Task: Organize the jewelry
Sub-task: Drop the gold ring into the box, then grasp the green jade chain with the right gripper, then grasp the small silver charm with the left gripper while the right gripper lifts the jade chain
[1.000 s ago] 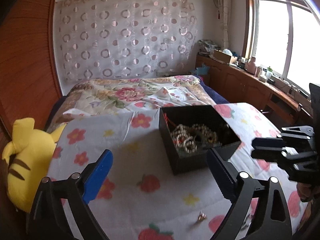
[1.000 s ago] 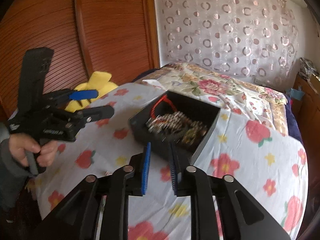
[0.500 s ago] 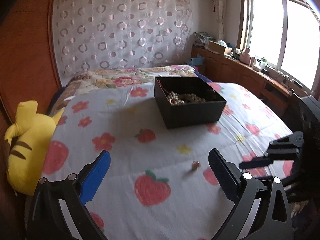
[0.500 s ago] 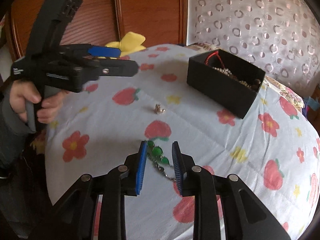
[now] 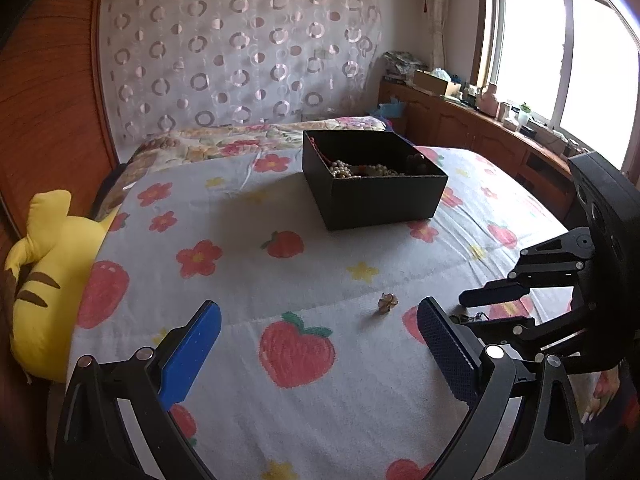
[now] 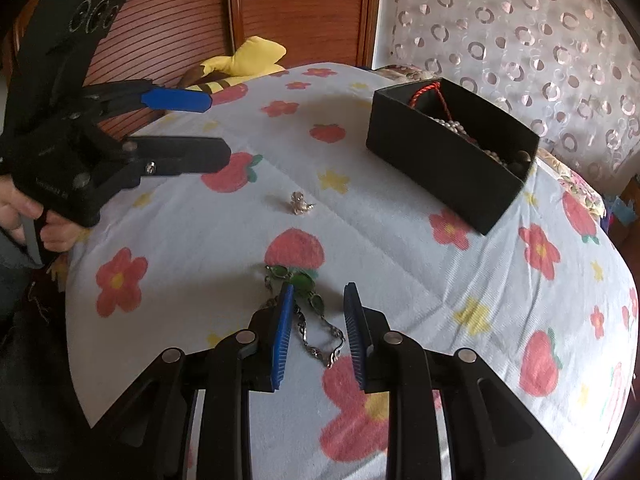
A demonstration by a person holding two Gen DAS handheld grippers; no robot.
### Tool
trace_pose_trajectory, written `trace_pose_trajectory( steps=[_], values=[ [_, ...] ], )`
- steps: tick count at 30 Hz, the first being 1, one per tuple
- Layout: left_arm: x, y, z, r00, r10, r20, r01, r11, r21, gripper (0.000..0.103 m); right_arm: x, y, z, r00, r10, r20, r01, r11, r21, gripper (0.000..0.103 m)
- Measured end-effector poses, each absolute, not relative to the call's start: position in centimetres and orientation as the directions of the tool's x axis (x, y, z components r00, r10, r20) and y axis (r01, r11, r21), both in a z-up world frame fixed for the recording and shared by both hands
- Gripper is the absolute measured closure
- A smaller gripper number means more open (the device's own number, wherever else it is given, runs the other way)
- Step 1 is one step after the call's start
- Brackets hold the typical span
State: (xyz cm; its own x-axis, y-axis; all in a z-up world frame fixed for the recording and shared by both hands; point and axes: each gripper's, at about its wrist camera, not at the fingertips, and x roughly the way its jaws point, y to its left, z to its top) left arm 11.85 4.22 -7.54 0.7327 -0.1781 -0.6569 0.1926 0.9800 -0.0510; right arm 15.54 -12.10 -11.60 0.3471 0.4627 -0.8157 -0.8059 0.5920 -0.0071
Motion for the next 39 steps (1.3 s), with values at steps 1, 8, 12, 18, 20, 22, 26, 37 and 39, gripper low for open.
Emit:
trace_pose_trajectory(
  steps=[1,8,12,18,20,22,26,37,39],
  values=[
    [11.9,4.2,-7.6,0.733,-0.179,-0.656,0.192,0.980,-0.052,0.008,15.6,-12.0,-11.6,0.347,0.461,-0.816,-0.807,0.591,-0.010,0.075],
    [12.0,4.3,-8.0,0.726,-0.178,-0.664,0.187,0.981,-0.058,0.008,16.0,-11.4,-11.5,0.321,0.470,-0.822,-0.811,0.584,0.017,0.075],
    [12.0,4.1,-7.9,0.722,-0.178,-0.668,0.192,0.980,-0.053,0.008,15.8,-11.4,-11.5,0.301,0.481,-0.824,-0.823,0.567,0.030,0.089],
    [12.4,3.4,-7.9,0.709,-0.177,-0.683,0.202,0.978,-0.043,0.008,15.3,-12.5,-11.1,0.345,0.487,-0.802,-0.809,0.588,0.008,0.090],
    [12.7,3.1,-8.0,0.696,-0.185,-0.694,0.214,0.976,-0.046,0.008,15.4,-13.2,-10.5,0.365,0.499,-0.786,-0.797,0.604,0.013,0.090],
    [13.1,2.6,-8.2,0.688,-0.191,-0.700,0.226,0.973,-0.043,0.008,15.6,-14.0,-9.7,0.391,0.506,-0.769,-0.783,0.622,0.012,0.090],
    [13.9,1.7,-8.7,0.665,-0.215,-0.715,0.256,0.965,-0.053,0.017,15.9,-15.7,-7.6,0.445,0.514,-0.733,-0.755,0.655,0.001,0.090],
    [15.2,-0.8,-10.0,0.599,-0.243,-0.763,0.309,0.949,-0.059,0.063,16.3,-17.5,-5.5,0.503,0.518,-0.692,-0.728,0.685,-0.017,0.090],
    [15.3,-1.2,-10.3,0.595,-0.232,-0.769,0.310,0.950,-0.047,0.070,16.4,-17.5,-5.4,0.502,0.519,-0.692,-0.729,0.685,-0.015,0.090]
  ],
)
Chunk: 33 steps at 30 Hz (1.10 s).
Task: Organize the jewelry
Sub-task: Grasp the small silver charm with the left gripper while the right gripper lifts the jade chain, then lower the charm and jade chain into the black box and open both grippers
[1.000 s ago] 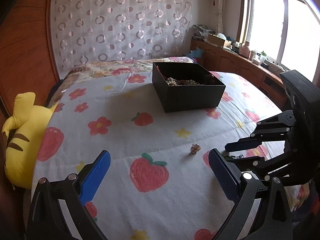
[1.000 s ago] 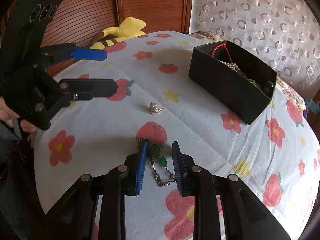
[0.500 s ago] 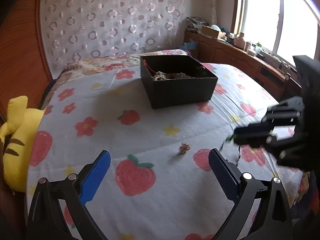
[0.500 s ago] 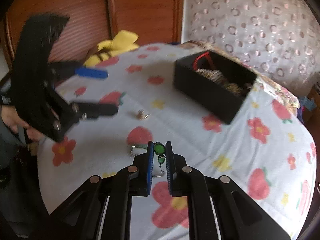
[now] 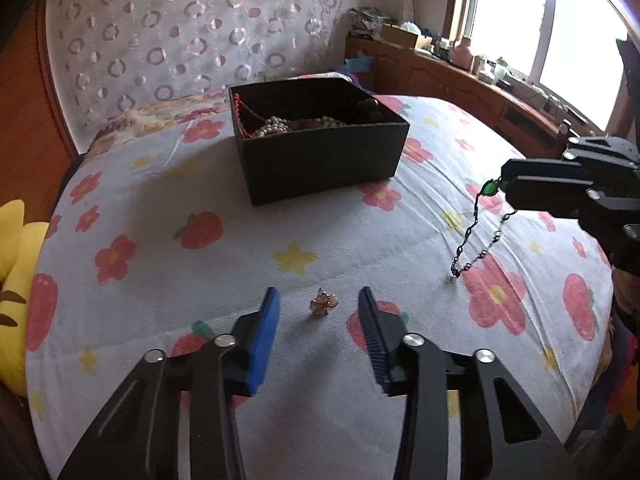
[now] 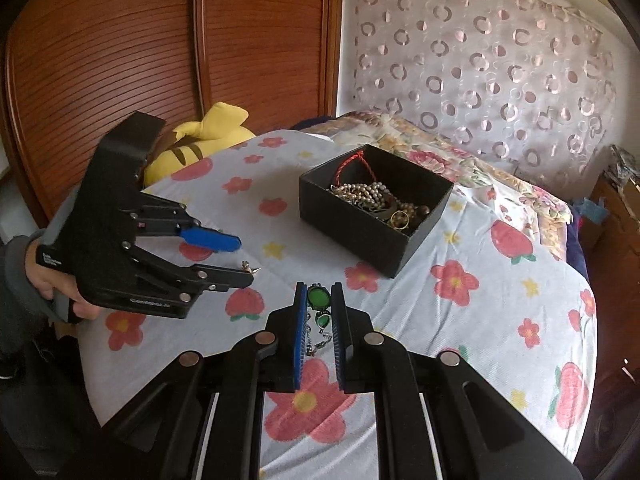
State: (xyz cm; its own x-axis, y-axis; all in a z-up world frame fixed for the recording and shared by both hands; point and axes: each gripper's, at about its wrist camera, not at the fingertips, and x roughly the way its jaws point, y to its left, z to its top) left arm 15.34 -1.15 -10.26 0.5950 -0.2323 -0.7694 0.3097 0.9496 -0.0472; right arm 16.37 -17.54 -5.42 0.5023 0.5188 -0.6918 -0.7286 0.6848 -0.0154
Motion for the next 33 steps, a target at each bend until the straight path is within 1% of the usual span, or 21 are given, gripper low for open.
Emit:
trace_pose_trajectory(
  steps=[2,5,7,13,19,27,33],
  values=[
    [15.4,-1.4,-10.6,0.591,-0.224,-0.775,0.313,0.949,-0.036,0.078,16.4,-17.6,-5.4,0.503,0.519,-0.692,-0.729,0.685,-0.016,0.090],
    [15.4,-1.4,-10.6,0.601,-0.212,-0.771,0.305,0.952,-0.024,0.083,16.2,-17.5,-5.4,0.505,0.518,-0.690,-0.729,0.684,-0.020,0.090],
    [15.4,-1.3,-10.6,0.599,-0.221,-0.770,0.305,0.952,-0.036,0.089,16.2,-17.4,-5.3,0.506,0.520,-0.688,-0.729,0.684,-0.020,0.090],
    [15.5,-1.2,-10.2,0.614,-0.222,-0.757,0.298,0.954,-0.038,0.089,16.2,-17.5,-4.5,0.524,0.525,-0.671,-0.722,0.692,-0.022,0.090],
    [16.2,-0.9,-8.0,0.658,-0.221,-0.720,0.283,0.958,-0.036,0.089,17.3,-17.3,-2.5,0.567,0.525,-0.635,-0.704,0.709,-0.043,0.090],
    [18.4,-0.9,-4.6,0.711,-0.201,-0.673,0.256,0.966,-0.017,0.089,20.8,-16.7,0.3,0.635,0.518,-0.573,-0.663,0.747,-0.060,0.090],
    [20.7,-1.1,-3.6,0.728,-0.179,-0.662,0.237,0.971,-0.001,0.089,24.7,-16.0,0.5,0.651,0.500,-0.572,-0.624,0.781,-0.028,0.090]
  ],
)
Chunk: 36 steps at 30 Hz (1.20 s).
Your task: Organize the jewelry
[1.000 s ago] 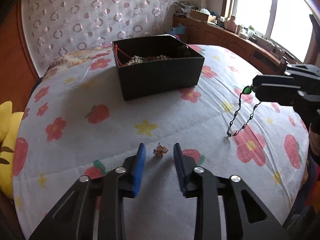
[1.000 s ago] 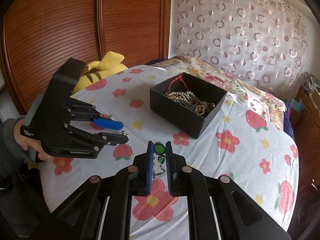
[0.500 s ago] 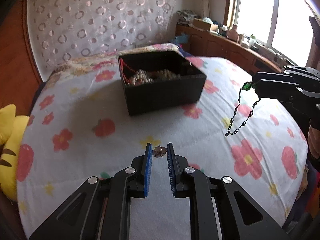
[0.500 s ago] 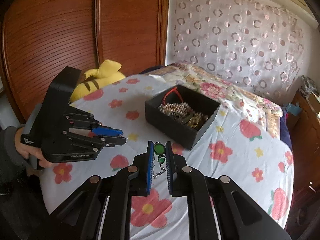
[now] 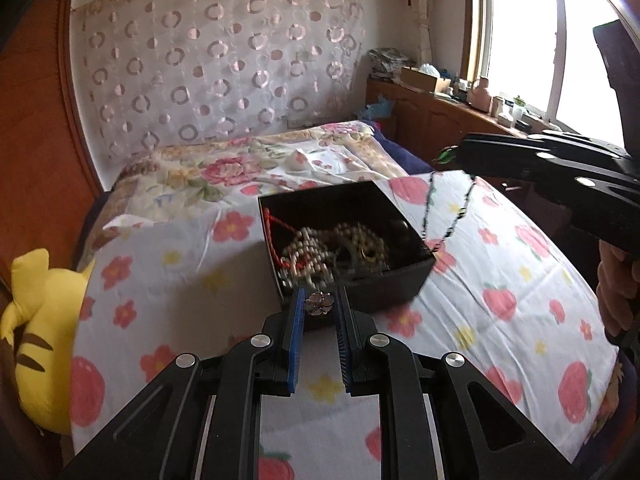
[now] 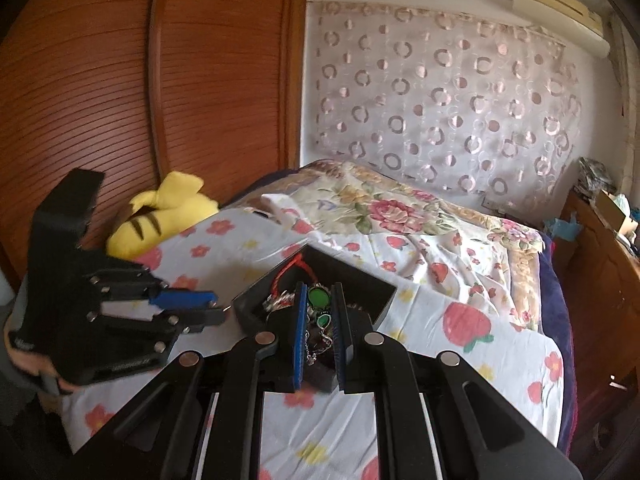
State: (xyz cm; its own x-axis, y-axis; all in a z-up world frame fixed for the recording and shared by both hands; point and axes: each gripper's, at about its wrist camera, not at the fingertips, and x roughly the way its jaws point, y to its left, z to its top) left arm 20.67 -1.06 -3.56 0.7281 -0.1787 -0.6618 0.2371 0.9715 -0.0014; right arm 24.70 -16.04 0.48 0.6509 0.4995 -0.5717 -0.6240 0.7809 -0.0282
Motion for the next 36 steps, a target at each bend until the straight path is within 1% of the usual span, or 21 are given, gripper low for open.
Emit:
trace_pose_trajectory(
  steps=[7,8,9,10,11,12,13,14,15,17,18,19,20,21,22,23,27,29,31,36],
  values=[
    [24.3,-1.7,-3.7,0.738,-0.154,-0.657,0.209,0.978,0.005,0.089,28.2,-15.5,-1.5,0.633,0.487,-0.602,-0.585,0.810,0.039,0.089],
    [24.9,-1.8,-4.0,0.738,-0.146,-0.659,0.202,0.979,0.008,0.089,28.6,-15.5,-1.7,0.628,0.484,-0.609,-0.578,0.814,0.050,0.083],
    [25.3,-1.8,-4.1,0.744,-0.131,-0.655,0.190,0.982,0.019,0.089,28.7,-15.6,-1.8,0.628,0.483,-0.609,-0.575,0.816,0.054,0.074],
    [25.6,-1.8,-4.2,0.749,-0.117,-0.652,0.178,0.984,0.029,0.085,28.7,-15.7,-1.8,0.635,0.482,-0.604,-0.570,0.820,0.056,0.061],
    [25.9,-1.7,-4.4,0.751,-0.107,-0.651,0.168,0.985,0.032,0.075,28.5,-16.0,-1.7,0.636,0.487,-0.598,-0.569,0.820,0.062,0.060],
    [25.9,-1.6,-4.4,0.754,-0.104,-0.648,0.161,0.987,0.029,0.071,28.4,-16.2,-1.6,0.634,0.494,-0.595,-0.570,0.818,0.072,0.060],
    [25.8,-1.4,-4.4,0.760,-0.101,-0.642,0.151,0.988,0.023,0.061,28.0,-16.6,-1.5,0.639,0.497,-0.587,-0.567,0.820,0.077,0.060],
    [25.5,-1.2,-4.3,0.770,-0.099,-0.630,0.142,0.990,0.017,0.056,27.7,-16.8,-1.4,0.642,0.499,-0.582,-0.567,0.820,0.076,0.060],
    [25.3,-1.0,-4.2,0.777,-0.099,-0.622,0.137,0.990,0.013,0.054,27.1,-17.2,-1.3,0.646,0.501,-0.576,-0.569,0.819,0.075,0.060],
    [24.2,-0.7,-3.7,0.795,-0.086,-0.601,0.115,0.993,0.010,0.041,25.8,-17.9,-1.2,0.663,0.492,-0.564,-0.556,0.828,0.069,0.060],
    [23.6,-0.5,-3.5,0.802,-0.082,-0.591,0.111,0.994,0.013,0.038,24.8,-18.3,-1.2,0.675,0.487,-0.555,-0.547,0.835,0.067,0.060],
    [22.7,-0.4,-3.3,0.813,-0.078,-0.577,0.108,0.994,0.018,0.029,24.1,-18.7,-1.2,0.684,0.482,-0.547,-0.539,0.840,0.065,0.059],
    [21.7,-0.4,-3.0,0.824,-0.076,-0.561,0.107,0.994,0.022,0.022,22.8,-19.2,-1.3,0.705,0.468,-0.533,-0.521,0.852,0.058,0.054],
    [20.9,-0.5,-2.8,0.832,-0.072,-0.551,0.104,0.994,0.026,0.018,21.6,-19.6,-1.4,0.725,0.457,-0.516,-0.505,0.862,0.054,0.050],
    [19.9,-0.6,-2.6,0.841,-0.064,-0.538,0.096,0.995,0.032,0.013,20.7,-20.0,-1.4,0.739,0.447,-0.504,-0.492,0.869,0.050,0.039],
    [18.8,-0.7,-2.4,0.849,-0.058,-0.525,0.091,0.995,0.038,0.009,19.3,-20.5,-1.6,0.761,0.430,-0.485,-0.471,0.881,0.042,0.031],
    [15.4,-1.0,-2.1,0.864,-0.046,-0.502,0.082,0.995,0.049,0.008,15.8,-22.0,-2.2,0.799,0.396,-0.452,-0.413,0.908,0.067,0.018],
    [13.6,-1.2,-2.2,0.867,-0.043,-0.496,0.076,0.996,0.047,0.008,14.3,-22.6,-2.3,0.812,0.391,-0.433,-0.398,0.914,0.080,0.008],
    [12.4,-1.2,-2.2,0.869,-0.040,-0.494,0.069,0.997,0.041,0.008,12.8,-23.1,-2.5,0.824,0.383,-0.417,-0.385,0.919,0.084,0.003],
    [9.8,-0.7,-2.4,0.868,-0.027,-0.495,0.045,0.999,0.025,0.008,10.7,-23.4,-2.8,0.843,0.350,-0.408,-0.350,0.934,0.077,0.002]
  ],
)
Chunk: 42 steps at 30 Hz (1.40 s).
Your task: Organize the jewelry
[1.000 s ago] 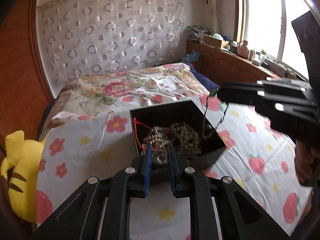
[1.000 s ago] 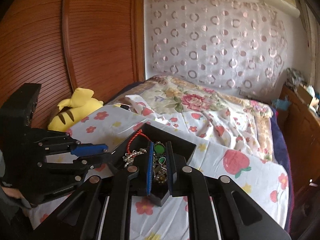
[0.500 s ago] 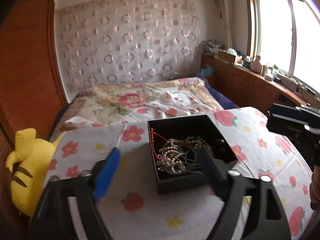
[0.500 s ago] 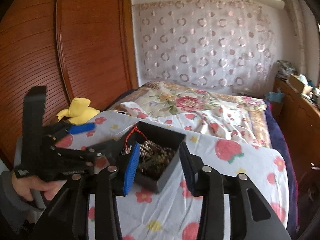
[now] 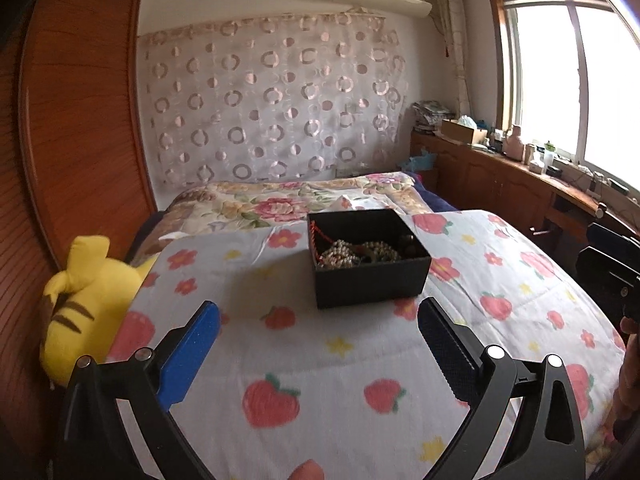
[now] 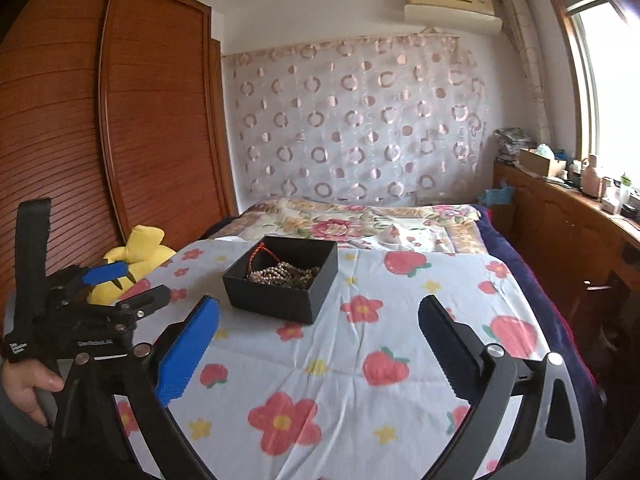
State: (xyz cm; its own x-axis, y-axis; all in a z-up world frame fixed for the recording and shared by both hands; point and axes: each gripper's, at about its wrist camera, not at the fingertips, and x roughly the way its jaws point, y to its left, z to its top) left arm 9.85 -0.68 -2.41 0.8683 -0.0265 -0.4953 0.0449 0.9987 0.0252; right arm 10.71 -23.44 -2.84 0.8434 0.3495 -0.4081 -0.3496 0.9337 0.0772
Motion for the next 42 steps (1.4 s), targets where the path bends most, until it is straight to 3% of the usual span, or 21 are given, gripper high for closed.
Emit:
trace_pose_trajectory(
  steps=[42],
  values=[
    [5.4,-1.6,-0.3,0.909,-0.016,-0.417,0.027,0.999,0.021,0.008,8.6,-23.9,-3.1,0.880,0.281,-0.382,-0.274,0.959,0.075,0.002]
  ],
)
